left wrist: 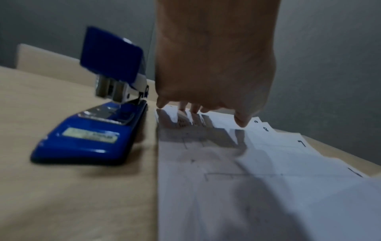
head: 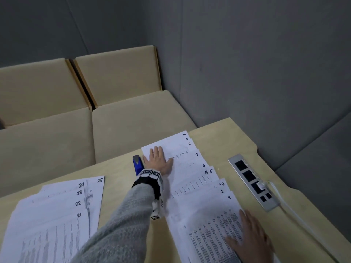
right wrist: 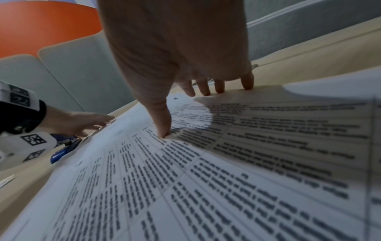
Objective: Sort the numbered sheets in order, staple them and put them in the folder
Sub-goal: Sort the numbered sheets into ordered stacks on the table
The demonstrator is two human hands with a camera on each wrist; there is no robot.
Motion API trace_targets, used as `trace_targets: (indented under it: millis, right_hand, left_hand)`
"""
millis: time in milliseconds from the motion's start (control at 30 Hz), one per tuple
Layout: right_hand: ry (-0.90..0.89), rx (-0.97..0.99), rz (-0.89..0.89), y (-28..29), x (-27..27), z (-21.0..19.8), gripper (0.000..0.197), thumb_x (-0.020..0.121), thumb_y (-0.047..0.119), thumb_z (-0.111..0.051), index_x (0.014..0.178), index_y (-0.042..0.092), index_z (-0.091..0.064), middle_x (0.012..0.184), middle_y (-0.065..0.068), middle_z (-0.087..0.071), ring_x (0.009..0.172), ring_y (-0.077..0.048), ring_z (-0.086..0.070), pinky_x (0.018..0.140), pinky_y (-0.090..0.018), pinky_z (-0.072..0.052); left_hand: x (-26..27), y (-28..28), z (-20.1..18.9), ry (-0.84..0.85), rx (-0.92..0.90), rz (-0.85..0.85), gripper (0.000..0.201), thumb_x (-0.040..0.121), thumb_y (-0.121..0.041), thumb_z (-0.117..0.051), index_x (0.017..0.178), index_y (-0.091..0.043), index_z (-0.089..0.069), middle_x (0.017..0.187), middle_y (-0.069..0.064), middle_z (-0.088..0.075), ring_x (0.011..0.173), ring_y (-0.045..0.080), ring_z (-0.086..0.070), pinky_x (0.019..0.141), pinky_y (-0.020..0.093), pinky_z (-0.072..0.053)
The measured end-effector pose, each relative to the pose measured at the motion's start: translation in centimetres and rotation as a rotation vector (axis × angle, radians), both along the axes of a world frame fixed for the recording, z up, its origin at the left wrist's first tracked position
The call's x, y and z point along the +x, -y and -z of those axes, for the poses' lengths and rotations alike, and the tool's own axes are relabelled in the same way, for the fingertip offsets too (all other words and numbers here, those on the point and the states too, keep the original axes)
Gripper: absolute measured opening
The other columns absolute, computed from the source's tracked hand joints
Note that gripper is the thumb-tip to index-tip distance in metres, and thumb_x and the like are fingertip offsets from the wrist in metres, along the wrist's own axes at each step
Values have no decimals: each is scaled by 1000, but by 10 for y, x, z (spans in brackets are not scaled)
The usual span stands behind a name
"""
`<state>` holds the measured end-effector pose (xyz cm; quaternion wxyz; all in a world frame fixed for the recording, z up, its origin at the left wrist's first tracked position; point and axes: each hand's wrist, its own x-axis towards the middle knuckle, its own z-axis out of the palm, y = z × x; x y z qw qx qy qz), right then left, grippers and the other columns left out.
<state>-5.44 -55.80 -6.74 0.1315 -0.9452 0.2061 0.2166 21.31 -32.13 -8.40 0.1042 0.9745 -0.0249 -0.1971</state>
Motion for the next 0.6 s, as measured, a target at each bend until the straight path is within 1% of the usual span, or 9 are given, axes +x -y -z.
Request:
trace_targets:
  millis: [67, 133, 233, 300, 367, 433, 533, 567, 600]
  right_hand:
    - [-2, 29, 9, 0, 0, -1, 98, 81, 72, -41, 149, 30, 16, 159, 7, 15, 148, -19, 0, 117, -42, -17]
    - [12, 51, 11, 0, 0, -2, 97, 82, 71, -43, 149, 32, 14, 159, 7, 14, 147, -20, 1, 117, -44, -17]
    - [43, 78, -4, 0, -3, -5, 94, 83, 67, -47, 149, 33, 11, 159, 6, 12, 147, -19, 2, 116, -44, -17]
    - [65, 88, -7, 0, -7, -7, 91, 84, 63, -49, 150, 34, 7, 159, 6, 11, 147, -18, 1, 116, -44, -17]
    - [83, 80, -4, 0, -10, -9, 90, 84, 60, -51, 150, 34, 4, 160, 5, 8, 147, -19, -1, 115, -42, -19]
    - [82, 49, 18, -1, -15, -12, 90, 83, 61, -51, 150, 32, 3, 159, 1, 6, 147, -22, -2, 114, -42, -20]
    - [42, 46, 82, 0, -22, -13, 94, 81, 64, -52, 150, 28, 1, 158, -4, 2, 146, -26, -4, 114, -44, -20]
    - [34, 54, 95, 0, -23, -13, 94, 81, 64, -52, 150, 28, 0, 158, -4, 1, 146, -26, -5, 114, -45, -20]
    - [35, 58, 102, 0, -25, -13, 93, 81, 63, -52, 150, 28, -1, 158, -4, 0, 145, -26, -5, 114, -45, -21]
  left_hand:
    - [-6, 2, -3, 16, -29, 27, 76, 95, -55, -23, 152, -11, 2, 161, 5, 3, 148, 26, 1, 118, 55, -3]
    - [-16, 6, -3, 68, -38, 58, 75, 93, -56, -26, 150, -11, -8, 158, 7, -13, 144, 29, -14, 116, 55, -12]
    - [-36, 18, -6, 135, 6, 107, 67, 90, -56, -30, 137, -8, -31, 137, 11, -42, 125, 31, -39, 108, 54, -28]
    - [-49, 27, -13, 141, 89, 124, 58, 91, -52, -32, 127, -9, -45, 127, 10, -49, 118, 31, -45, 104, 52, -30]
    - [-53, 33, -22, 181, 165, 132, 50, 92, -46, -35, 123, -10, -49, 124, 9, -51, 116, 31, -47, 104, 50, -30]
    - [-48, 36, -25, 228, 152, 143, 52, 91, -45, -38, 129, -10, -45, 130, 11, -46, 122, 32, -43, 106, 50, -28]
    - [-36, 30, -23, 123, 26, 138, 73, 94, -52, -37, 150, -10, -13, 157, 10, -13, 145, 32, -12, 115, 53, -10]
    - [-34, 27, -22, 77, -26, 117, 76, 95, -53, -37, 151, -10, -9, 157, 11, -13, 145, 32, -12, 115, 53, -10]
    - [-32, 24, -20, 56, -74, 93, 75, 94, -54, -38, 149, -10, -13, 152, 14, -22, 142, 33, -19, 114, 52, -14]
